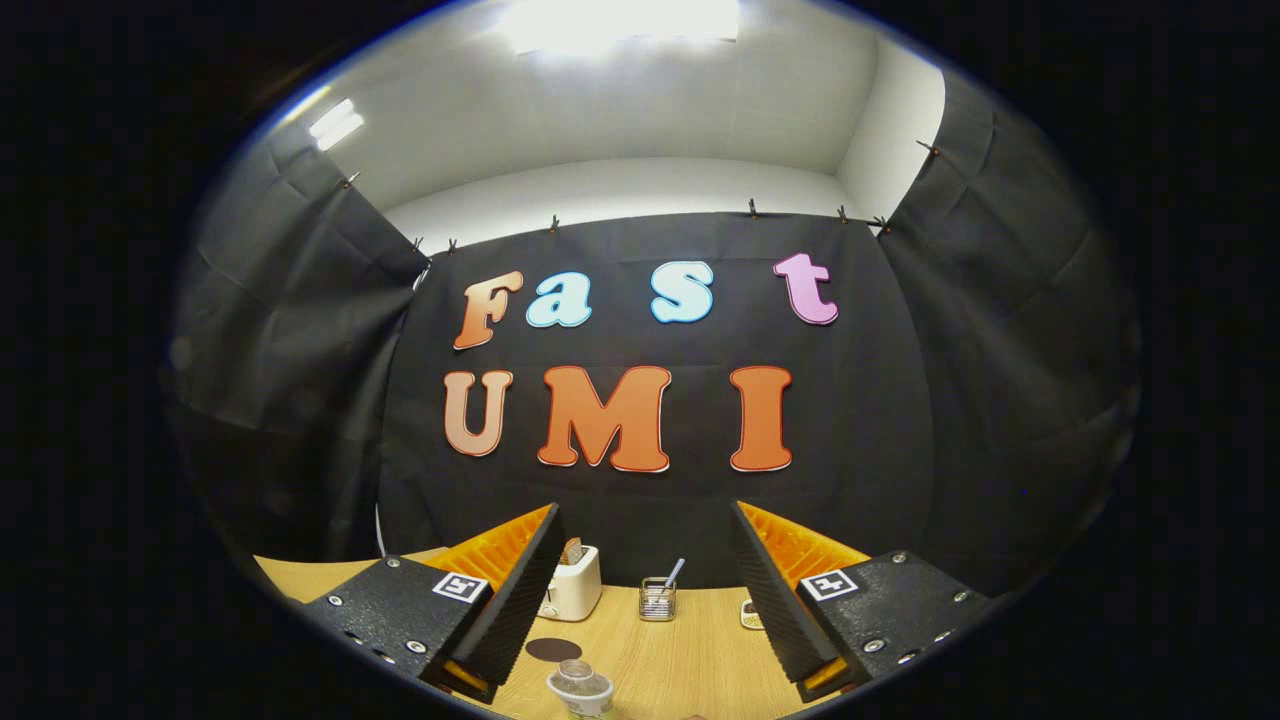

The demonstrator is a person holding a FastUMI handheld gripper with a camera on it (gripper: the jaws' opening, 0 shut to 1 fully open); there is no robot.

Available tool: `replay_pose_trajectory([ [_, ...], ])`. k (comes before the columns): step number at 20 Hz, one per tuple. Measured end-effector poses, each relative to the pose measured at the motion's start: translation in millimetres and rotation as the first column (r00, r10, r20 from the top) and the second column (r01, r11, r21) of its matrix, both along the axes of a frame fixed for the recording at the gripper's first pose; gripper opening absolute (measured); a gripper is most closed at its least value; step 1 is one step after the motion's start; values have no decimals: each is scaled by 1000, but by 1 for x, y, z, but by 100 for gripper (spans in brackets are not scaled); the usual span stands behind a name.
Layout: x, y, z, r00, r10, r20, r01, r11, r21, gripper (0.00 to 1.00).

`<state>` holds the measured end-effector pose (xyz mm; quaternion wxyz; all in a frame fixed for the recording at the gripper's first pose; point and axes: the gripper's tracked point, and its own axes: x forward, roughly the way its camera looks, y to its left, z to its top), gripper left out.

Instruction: Take the bottle from table, then pour the juice into the cup, finally place the bottle on the coaster

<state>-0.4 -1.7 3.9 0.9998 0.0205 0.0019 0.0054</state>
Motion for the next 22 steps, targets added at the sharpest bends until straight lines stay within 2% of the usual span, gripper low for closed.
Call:
replay_pose_trajectory([
  [14,-1,9,-22,999,21,-35,-21,1000,13,98],
  [22,3,43,-65,990,102,-96,-100,995,23,98],
])
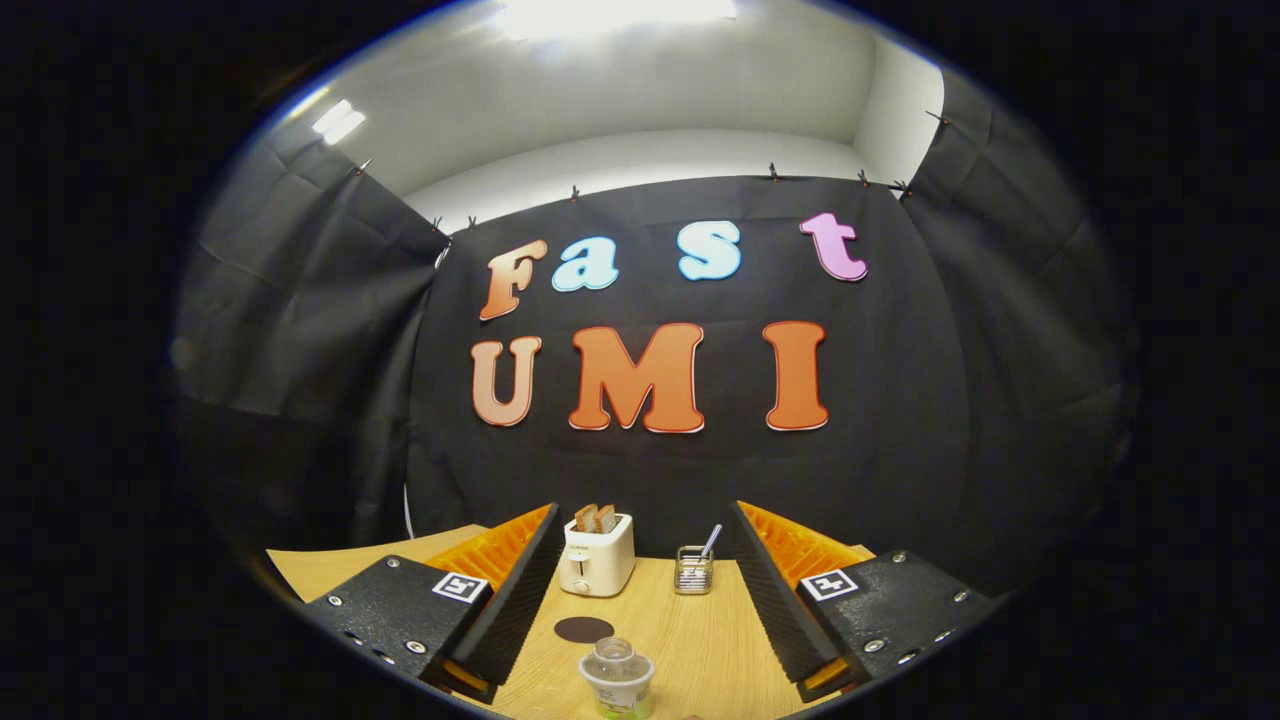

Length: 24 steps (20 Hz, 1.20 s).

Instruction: Take the bottle from table, then pour the juice into the cup, finally place the bottle on the coaster

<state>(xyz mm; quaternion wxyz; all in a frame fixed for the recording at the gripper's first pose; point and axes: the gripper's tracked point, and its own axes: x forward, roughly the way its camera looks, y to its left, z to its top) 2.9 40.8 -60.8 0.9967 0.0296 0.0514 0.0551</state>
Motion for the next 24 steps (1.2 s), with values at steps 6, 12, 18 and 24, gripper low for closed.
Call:
replay_pose_trajectory([
  [6,-10,29,-59,993,46,-105,-46,999,8,98],
  [12,-16,28,-110,988,31,-154,-35,999,-27,98],
  [18,-23,23,-168,962,6,-275,0,1000,22,98],
  [24,-31,27,-208,924,15,-381,23,995,96,94],
])
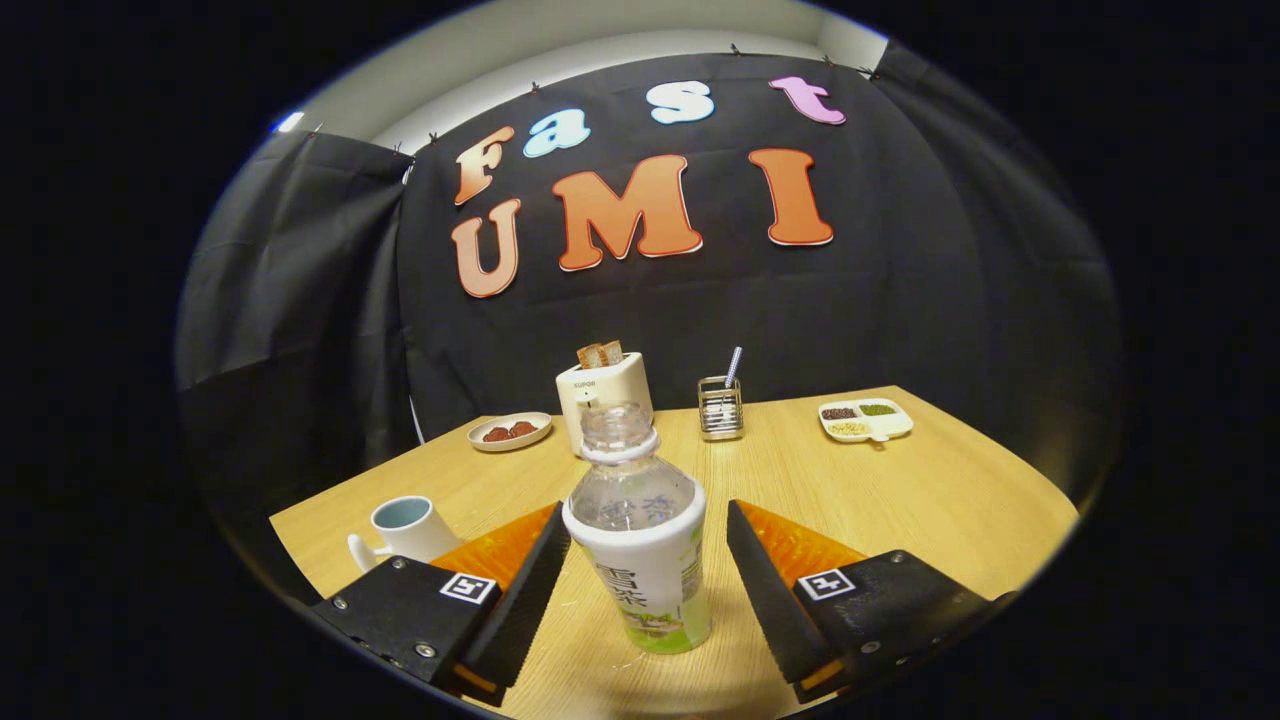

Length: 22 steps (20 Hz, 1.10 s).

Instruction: Take the bottle from table, then pour the juice into the cup, finally place the bottle on the coaster

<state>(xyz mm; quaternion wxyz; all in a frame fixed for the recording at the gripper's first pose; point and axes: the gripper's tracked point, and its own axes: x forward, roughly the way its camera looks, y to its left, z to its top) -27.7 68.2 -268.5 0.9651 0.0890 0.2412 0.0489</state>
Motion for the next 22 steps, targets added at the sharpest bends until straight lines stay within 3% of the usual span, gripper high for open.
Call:
replay_pose_trajectory([
  [3,1,1,-12,1000,-12,-17,12,1000,-7,93],
  [9,-1,4,-32,997,-44,-68,43,999,-15,74],
  [22,1,8,-29,998,-48,-47,41,990,-134,63],
])
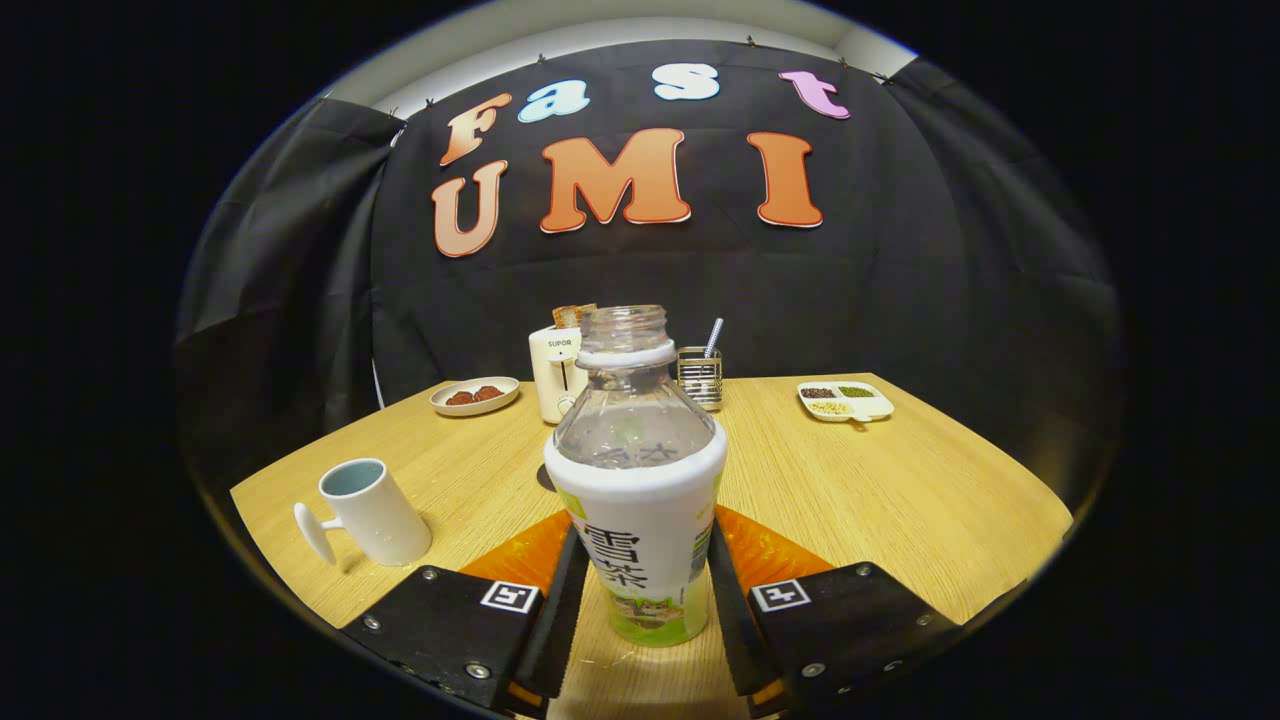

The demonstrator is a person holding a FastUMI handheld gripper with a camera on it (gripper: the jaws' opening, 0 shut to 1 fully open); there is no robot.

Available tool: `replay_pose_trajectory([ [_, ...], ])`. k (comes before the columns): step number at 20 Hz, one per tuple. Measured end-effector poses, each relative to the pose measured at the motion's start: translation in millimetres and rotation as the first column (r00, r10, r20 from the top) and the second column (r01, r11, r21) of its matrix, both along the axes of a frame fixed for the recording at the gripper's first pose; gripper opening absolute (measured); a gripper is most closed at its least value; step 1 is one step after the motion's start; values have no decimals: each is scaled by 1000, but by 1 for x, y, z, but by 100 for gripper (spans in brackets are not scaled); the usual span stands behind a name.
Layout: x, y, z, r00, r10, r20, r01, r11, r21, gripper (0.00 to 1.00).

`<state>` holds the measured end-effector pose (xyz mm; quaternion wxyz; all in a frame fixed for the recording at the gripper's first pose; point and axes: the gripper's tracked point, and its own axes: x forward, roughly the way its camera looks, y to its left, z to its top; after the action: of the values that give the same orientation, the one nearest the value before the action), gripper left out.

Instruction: Take the bottle from table, then pour the juice into the cup, finally place the bottle on the coaster

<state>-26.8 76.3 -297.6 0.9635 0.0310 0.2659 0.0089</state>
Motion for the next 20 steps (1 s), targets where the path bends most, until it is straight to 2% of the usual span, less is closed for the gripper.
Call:
replay_pose_trajectory([
  [4,8,2,14,999,10,42,-7,997,-71,63],
  [11,16,23,23,996,81,24,-73,969,-238,60],
  [15,22,27,32,993,118,19,-100,905,-413,60],
  [20,25,43,26,989,148,-5,-130,852,-507,60],
])
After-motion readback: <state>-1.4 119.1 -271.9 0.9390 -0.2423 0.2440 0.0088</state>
